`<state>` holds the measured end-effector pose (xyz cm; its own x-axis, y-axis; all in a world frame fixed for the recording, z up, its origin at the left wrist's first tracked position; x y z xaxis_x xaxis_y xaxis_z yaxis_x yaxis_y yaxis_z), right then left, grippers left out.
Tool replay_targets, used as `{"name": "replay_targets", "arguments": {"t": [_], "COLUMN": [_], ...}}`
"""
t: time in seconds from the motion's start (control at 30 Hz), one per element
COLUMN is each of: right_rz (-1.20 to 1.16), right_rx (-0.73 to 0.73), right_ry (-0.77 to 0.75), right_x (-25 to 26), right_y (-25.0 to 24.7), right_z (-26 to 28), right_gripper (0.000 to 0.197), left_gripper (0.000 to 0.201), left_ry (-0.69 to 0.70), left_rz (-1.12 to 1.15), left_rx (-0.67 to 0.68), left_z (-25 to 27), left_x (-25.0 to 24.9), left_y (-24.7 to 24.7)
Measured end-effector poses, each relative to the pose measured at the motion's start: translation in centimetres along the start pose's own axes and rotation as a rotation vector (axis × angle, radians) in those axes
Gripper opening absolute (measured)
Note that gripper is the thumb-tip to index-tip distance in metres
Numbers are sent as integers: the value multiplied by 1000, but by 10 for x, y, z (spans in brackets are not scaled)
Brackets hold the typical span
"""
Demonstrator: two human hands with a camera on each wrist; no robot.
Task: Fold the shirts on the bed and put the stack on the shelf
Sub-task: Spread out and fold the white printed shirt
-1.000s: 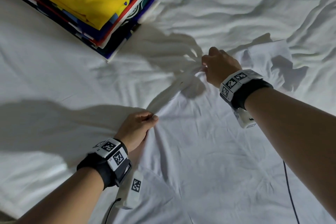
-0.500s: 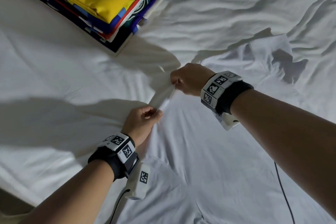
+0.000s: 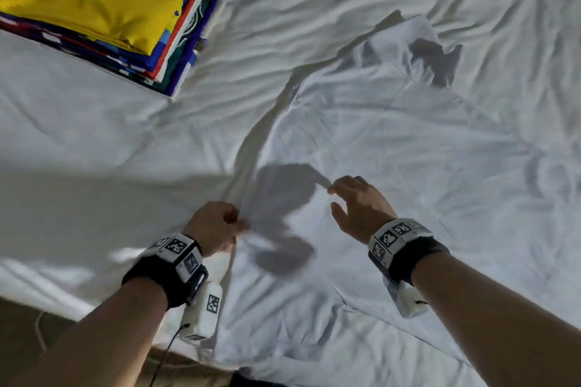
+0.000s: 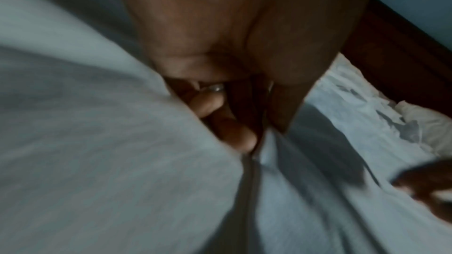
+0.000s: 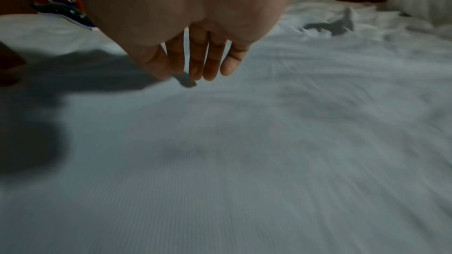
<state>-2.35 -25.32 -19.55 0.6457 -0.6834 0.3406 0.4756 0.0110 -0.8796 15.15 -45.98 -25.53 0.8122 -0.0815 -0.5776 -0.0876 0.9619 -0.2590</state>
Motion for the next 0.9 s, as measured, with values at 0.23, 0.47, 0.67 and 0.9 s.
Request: {"name": "replay_targets", "arguments": {"t": [0.23, 0.47, 0.67, 0.9], "right_rz": [21, 178, 116, 83], "right_rx": [48, 91, 73, -53], "right_ry": [242, 619, 802, 739], "right_x": [-62, -154, -225, -253], "right_y": [47, 64, 62, 69], "right_z": [184, 320, 394, 457], "right_gripper": [39, 40, 25, 20], "left_gripper": [26, 50, 44, 43], "left_ry": [142, 828, 756, 808], "left_rz": [-219, -966, -1316, -1385], "left_rx": [-572, -125, 57, -45], "left_z": [47, 86, 82, 92], "left_x": [-14, -84, -62, -48], "left_y": [4, 179, 250, 242]}}
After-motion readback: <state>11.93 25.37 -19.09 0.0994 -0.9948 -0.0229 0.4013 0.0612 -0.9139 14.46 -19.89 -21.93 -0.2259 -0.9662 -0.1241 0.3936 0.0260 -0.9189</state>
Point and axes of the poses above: each hand's wrist, its own z-axis away from the middle knuckle, its own y-axis out of the palm, x = y × z, the point moved 7 cm from there along -z, towards the middle knuckle
